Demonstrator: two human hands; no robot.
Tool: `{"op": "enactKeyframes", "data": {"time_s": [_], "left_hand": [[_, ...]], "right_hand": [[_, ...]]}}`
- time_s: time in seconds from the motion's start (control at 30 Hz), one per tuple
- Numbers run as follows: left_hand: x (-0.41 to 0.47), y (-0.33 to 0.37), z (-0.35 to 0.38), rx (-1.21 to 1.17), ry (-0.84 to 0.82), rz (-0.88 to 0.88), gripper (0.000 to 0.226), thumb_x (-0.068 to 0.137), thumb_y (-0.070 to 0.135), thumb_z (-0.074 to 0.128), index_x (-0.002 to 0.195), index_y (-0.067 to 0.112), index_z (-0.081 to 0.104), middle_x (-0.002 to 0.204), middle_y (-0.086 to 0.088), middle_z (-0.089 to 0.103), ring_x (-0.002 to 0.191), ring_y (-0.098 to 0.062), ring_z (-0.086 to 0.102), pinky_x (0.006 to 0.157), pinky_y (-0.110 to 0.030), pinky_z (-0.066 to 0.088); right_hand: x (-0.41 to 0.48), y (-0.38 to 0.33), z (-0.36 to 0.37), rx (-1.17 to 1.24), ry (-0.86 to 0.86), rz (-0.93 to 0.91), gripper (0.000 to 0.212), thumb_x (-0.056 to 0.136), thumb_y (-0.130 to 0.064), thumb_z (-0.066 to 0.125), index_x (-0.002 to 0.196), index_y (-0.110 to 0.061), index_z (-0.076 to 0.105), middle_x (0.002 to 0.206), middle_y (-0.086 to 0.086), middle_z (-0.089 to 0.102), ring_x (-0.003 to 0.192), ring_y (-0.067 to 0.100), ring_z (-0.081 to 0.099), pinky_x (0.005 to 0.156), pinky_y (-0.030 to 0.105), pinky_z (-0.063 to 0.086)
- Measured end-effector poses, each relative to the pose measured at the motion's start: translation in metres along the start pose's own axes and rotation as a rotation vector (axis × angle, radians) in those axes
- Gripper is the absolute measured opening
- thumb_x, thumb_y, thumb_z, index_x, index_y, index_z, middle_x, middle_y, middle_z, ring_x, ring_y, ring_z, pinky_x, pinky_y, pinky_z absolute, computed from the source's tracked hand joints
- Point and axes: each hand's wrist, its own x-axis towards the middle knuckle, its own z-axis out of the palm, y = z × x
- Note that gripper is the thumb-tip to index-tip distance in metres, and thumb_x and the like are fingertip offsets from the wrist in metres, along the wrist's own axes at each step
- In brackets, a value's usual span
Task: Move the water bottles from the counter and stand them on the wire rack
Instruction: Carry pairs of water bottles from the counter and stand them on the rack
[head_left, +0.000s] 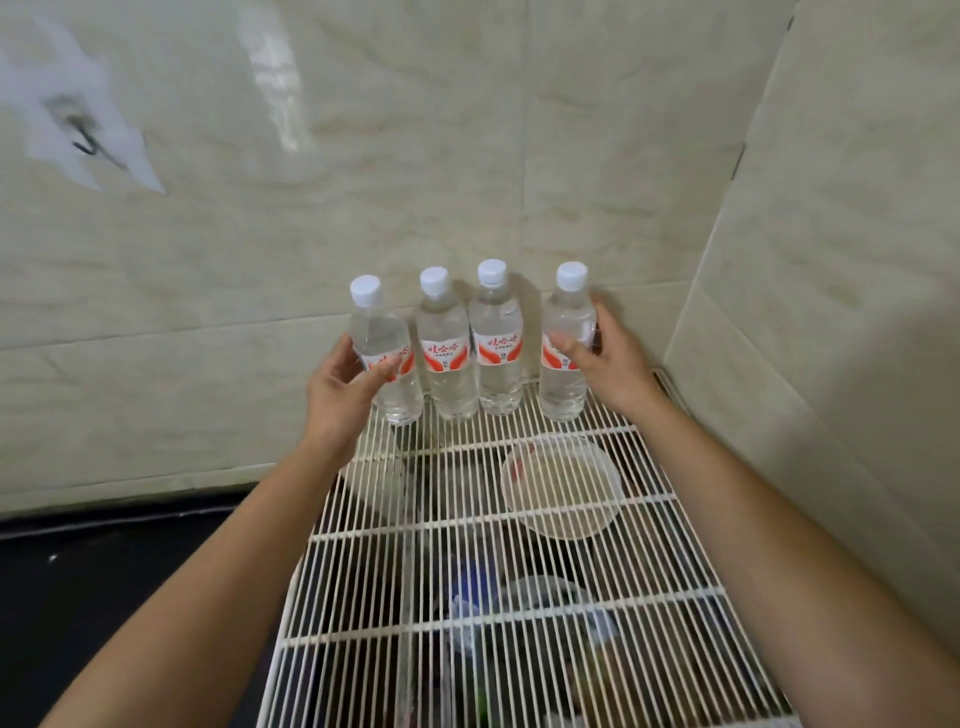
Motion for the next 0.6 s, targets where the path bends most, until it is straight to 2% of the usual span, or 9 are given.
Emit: {"op": "enactKeyframes", "data": {"time_s": [0.07,0.13,0.2,0.27,0.37,0.43,0.53,0.6], "left_hand": [[0.006,-0.012,-0.002,0.012,-0.035,-0.025,0.046,0.088,0.016,0.075,0.131,0.02,0.061,0.118,0.0,0.073,0.109,-0.012,0.069,0.092,-0.031,0.055],[0.012,-0.02,-0.003,0.051,-0.052,-0.034,0.055,0.087,0.027,0.077,0.138,0.024,0.055,0.125,0.002,0.07,0.118,-0.014,0.065,0.1,-0.037,0.053],[0.014,-0.026,-0.005,0.135,-0.049,-0.026,0.062,0.085,0.032,0.078,0.141,0.03,0.051,0.128,0.006,0.067,0.12,-0.011,0.063,0.098,-0.036,0.053],[0.015,-0.035,-0.008,0.248,-0.035,-0.033,0.063,0.085,0.029,0.078,0.14,0.035,0.048,0.13,0.008,0.064,0.12,-0.011,0.06,0.095,-0.035,0.052],[0.01,-0.053,-0.011,0.355,-0.052,-0.233,0.064,0.086,0.031,0.076,0.143,0.028,0.047,0.139,-0.002,0.059,0.12,-0.022,0.059,0.098,-0.047,0.053],[0.003,-0.064,-0.01,0.372,-0.061,-0.296,0.058,0.09,0.034,0.072,0.142,0.02,0.051,0.135,-0.006,0.062,0.118,-0.024,0.061,0.098,-0.044,0.052],[-0.001,-0.068,-0.008,0.39,-0.064,-0.249,0.044,0.094,0.034,0.066,0.136,0.021,0.059,0.129,-0.003,0.067,0.114,-0.019,0.064,0.098,-0.039,0.051],[0.001,-0.071,-0.007,0.441,-0.092,-0.23,0.044,0.097,0.038,0.061,0.14,0.026,0.056,0.128,-0.001,0.067,0.111,-0.018,0.063,0.097,-0.039,0.051]], "right_hand": [[0.002,0.001,0.001,0.005,-0.022,0.012,0.055,0.092,-0.042,0.07,0.142,-0.027,0.049,0.13,-0.008,0.067,0.118,0.011,0.063,0.104,0.044,0.051],[0.001,0.005,0.004,-0.012,-0.033,0.04,0.062,0.089,-0.05,0.071,0.142,-0.028,0.048,0.133,-0.007,0.066,0.119,0.014,0.063,0.105,0.046,0.051],[-0.007,0.014,0.007,-0.127,-0.054,0.078,0.075,0.079,-0.064,0.073,0.14,-0.027,0.049,0.133,-0.01,0.064,0.117,0.013,0.064,0.104,0.045,0.051],[-0.016,0.028,0.011,-0.213,-0.094,0.117,0.089,0.072,-0.066,0.079,0.144,-0.028,0.043,0.136,-0.013,0.059,0.121,0.013,0.061,0.106,0.043,0.049],[-0.023,0.051,0.02,-0.233,-0.021,0.162,0.106,0.058,-0.076,0.08,0.146,-0.034,0.038,0.144,-0.003,0.055,0.125,0.022,0.06,0.105,0.05,0.051],[-0.024,0.06,0.027,-0.194,0.029,0.189,0.1,0.062,-0.065,0.085,0.145,-0.031,0.041,0.141,0.001,0.057,0.121,0.024,0.062,0.102,0.052,0.053],[-0.024,0.06,0.039,-0.166,0.053,0.159,0.076,0.077,-0.04,0.085,0.141,-0.023,0.048,0.136,0.002,0.062,0.119,0.022,0.063,0.101,0.051,0.053],[-0.021,0.06,0.045,-0.161,0.042,0.138,0.073,0.078,-0.044,0.082,0.139,-0.023,0.05,0.134,0.001,0.064,0.119,0.021,0.064,0.101,0.051,0.053]]}}
